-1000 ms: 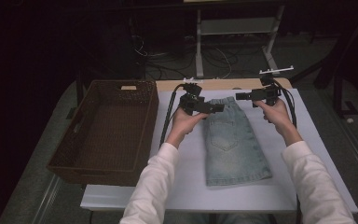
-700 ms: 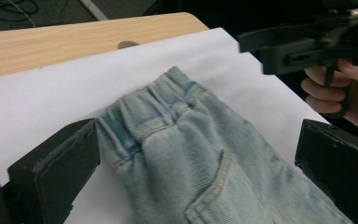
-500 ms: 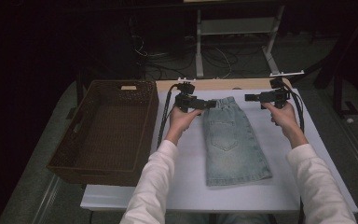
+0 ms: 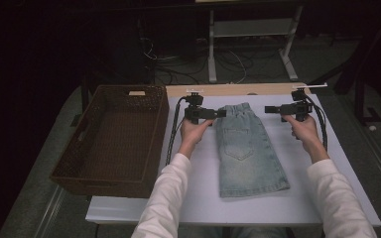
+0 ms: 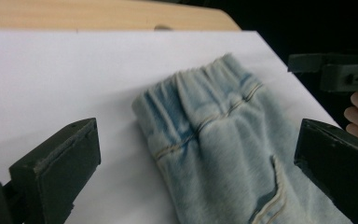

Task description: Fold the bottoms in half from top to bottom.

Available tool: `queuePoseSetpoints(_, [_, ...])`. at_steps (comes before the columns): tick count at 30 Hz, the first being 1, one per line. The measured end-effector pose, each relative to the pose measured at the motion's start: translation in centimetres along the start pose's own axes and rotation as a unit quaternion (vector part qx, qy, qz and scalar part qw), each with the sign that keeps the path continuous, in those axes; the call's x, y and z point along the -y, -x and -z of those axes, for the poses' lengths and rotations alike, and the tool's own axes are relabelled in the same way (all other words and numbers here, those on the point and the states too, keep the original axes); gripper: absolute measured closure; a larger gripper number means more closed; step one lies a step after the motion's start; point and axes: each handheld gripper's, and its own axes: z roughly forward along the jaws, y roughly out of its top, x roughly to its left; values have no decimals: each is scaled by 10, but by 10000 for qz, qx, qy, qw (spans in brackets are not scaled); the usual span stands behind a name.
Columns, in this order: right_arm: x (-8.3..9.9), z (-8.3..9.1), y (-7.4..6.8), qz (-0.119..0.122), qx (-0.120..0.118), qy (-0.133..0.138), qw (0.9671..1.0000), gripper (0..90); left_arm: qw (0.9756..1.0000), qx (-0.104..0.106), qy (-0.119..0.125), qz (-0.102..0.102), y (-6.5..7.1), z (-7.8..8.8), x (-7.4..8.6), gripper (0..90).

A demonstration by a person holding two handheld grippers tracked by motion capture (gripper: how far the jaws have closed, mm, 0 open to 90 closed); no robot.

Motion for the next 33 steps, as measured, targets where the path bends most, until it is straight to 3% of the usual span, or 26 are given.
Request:
queuePoseSetpoints(11, [9,-11,-1,18,12,-199,9998,52,9997,-70,-95,213,-8,-14,18,63])
queuePoseSetpoints(20, [17,-22,-1,9,-82,-351,9993,104,9994,-138,-215,214,-9,-17,24,140])
queuePoseSetpoints(27, [21,-33,-7,19,-180,-442,9989,149,9991,-152,-248,298,-12,-19,28,165])
queuePoseSetpoints(33, [25,-43,-14,164,-114,-672,9975,191,9989,-120,-273,364,-13,-21,31,216])
